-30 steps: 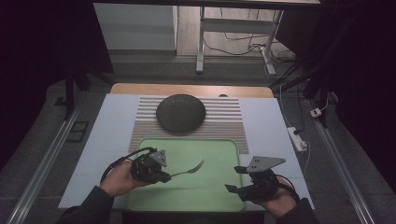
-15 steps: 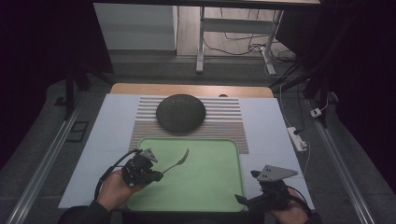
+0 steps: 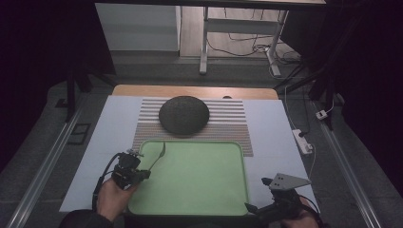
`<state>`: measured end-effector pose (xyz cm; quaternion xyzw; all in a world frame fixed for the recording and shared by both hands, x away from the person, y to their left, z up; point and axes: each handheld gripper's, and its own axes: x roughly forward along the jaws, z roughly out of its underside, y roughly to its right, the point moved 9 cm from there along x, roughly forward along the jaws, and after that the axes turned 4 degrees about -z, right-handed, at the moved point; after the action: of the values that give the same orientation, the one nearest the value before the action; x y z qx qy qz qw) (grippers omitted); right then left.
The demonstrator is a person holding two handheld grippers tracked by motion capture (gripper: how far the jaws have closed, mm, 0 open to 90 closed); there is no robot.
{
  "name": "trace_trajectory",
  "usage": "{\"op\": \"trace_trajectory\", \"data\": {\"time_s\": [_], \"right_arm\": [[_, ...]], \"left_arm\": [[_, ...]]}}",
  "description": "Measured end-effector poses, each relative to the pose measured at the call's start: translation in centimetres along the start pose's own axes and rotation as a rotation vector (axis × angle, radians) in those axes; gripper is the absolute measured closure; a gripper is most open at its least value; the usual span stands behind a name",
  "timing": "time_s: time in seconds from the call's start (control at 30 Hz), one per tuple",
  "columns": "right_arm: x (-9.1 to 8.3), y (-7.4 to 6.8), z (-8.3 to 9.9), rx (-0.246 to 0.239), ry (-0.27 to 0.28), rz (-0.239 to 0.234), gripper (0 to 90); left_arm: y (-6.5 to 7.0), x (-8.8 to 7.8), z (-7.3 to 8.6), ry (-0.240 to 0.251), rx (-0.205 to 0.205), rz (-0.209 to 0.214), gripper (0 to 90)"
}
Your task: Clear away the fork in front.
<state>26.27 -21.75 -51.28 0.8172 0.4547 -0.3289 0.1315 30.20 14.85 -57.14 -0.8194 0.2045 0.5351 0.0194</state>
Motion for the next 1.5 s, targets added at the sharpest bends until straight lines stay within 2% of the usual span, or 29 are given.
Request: {"op": "trace_trajectory", "data": {"time_s": [0.17,0.33,0.43,0.53,0.67,0.73,0.77,0.87,0.97,1.07,1.17,1.23,1.4,1.5], "right_arm": [[-0.1,-0.2,0.3,-0.010,-0.014,0.009,0.0],[-0.3,-0.2,0.5,-0.006,-0.010,0.014,0.0],[-0.4,-0.2,0.6,0.001,-0.014,0.015,0.0],[-0.5,-0.1,0.6,0.008,-0.013,0.015,0.0],[-0.7,0.1,0.7,0.022,-0.002,0.017,0.0],[-0.9,0.2,0.8,0.031,-0.001,0.022,0.0],[-1.0,0.3,0.8,0.040,0.005,0.023,0.0],[-1.2,0.4,0.9,0.056,0.010,0.021,0.0],[-1.2,0.5,1.0,0.064,0.005,0.017,0.0],[-1.1,0.5,1.1,0.072,-0.008,0.013,0.0],[-1.0,0.5,1.1,0.082,-0.007,0.009,0.0],[-1.0,0.5,1.1,0.082,-0.008,0.007,0.0],[-0.9,0.5,1.1,0.076,-0.015,0.008,0.0],[-0.9,0.5,1.1,0.077,-0.018,0.005,0.0]], "left_arm": [[-1.0,0.8,0.3,-0.030,-0.060,-0.017,86.1],[-1.0,1.9,1.1,-0.096,-0.055,-0.024,85.7],[-0.9,1.9,1.1,-0.091,-0.054,-0.019,85.0],[-0.8,1.8,1.1,-0.084,-0.052,0.003,81.0],[-0.9,0.9,0.0,-0.023,-0.023,0.008,76.9],[-1.1,0.5,-0.9,0.011,-0.013,-0.004,76.6],[-1.2,0.3,-1.3,0.027,-0.005,-0.004,77.4],[-1.5,0.1,-2.8,0.050,0.022,0.011,87.6],[-1.7,0.6,-4.0,0.051,0.044,0.027,88.8],[-2.2,1.6,-4.9,0.058,0.050,-0.005,88.8],[-2.4,2.4,-5.4,0.053,0.041,0.004,88.8],[-2.3,2.8,-5.6,0.047,0.047,0.016,88.8],[-1.8,3.5,-5.9,0.033,0.068,0.009,88.8],[-1.3,3.9,-5.9,0.027,0.077,0.031,88.8]]}}
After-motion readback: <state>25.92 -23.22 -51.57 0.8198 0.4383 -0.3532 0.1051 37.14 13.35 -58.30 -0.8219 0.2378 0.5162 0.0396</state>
